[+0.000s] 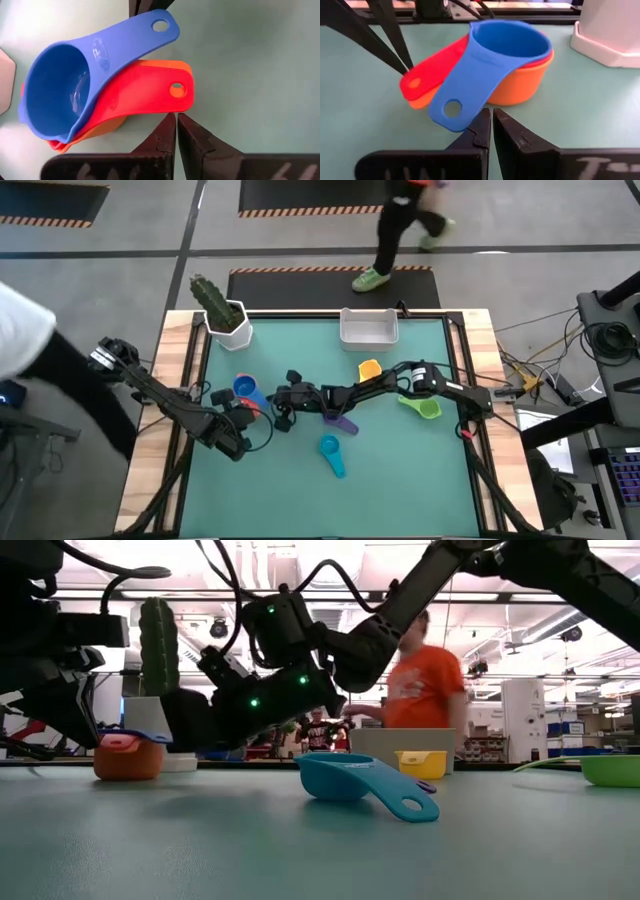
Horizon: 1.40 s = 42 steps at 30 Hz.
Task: Nest measuring cups in basket
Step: Stack the blue measuring cup on top of the red measuring cup
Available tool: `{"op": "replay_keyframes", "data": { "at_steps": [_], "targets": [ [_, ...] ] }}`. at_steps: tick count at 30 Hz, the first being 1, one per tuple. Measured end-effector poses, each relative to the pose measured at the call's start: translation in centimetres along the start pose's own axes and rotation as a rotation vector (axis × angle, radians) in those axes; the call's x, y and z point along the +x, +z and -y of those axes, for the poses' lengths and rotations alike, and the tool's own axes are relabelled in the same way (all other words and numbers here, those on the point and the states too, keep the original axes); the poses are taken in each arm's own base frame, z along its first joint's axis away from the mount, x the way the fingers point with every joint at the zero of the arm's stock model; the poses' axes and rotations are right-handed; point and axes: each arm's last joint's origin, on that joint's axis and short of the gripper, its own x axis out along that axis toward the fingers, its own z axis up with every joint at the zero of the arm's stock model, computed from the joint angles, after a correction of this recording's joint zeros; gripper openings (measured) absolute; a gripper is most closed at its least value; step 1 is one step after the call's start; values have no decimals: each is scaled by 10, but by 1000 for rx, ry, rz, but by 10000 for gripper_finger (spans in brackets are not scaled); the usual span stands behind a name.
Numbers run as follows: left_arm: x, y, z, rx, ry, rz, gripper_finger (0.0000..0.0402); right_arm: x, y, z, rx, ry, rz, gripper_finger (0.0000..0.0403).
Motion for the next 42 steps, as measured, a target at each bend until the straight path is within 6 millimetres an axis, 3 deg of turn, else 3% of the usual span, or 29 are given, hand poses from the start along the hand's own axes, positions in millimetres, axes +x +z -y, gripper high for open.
{"op": "replay_keyframes", "data": {
  "at_steps": [15, 42],
  "targets": [
    [0, 1, -1, -6, 4, 4, 0, -4, 3, -23, 9, 43, 50, 9],
    [0, 3, 0, -22, 10, 39, 0, -3, 3, -23, 48, 3, 62, 9]
  ]
}}
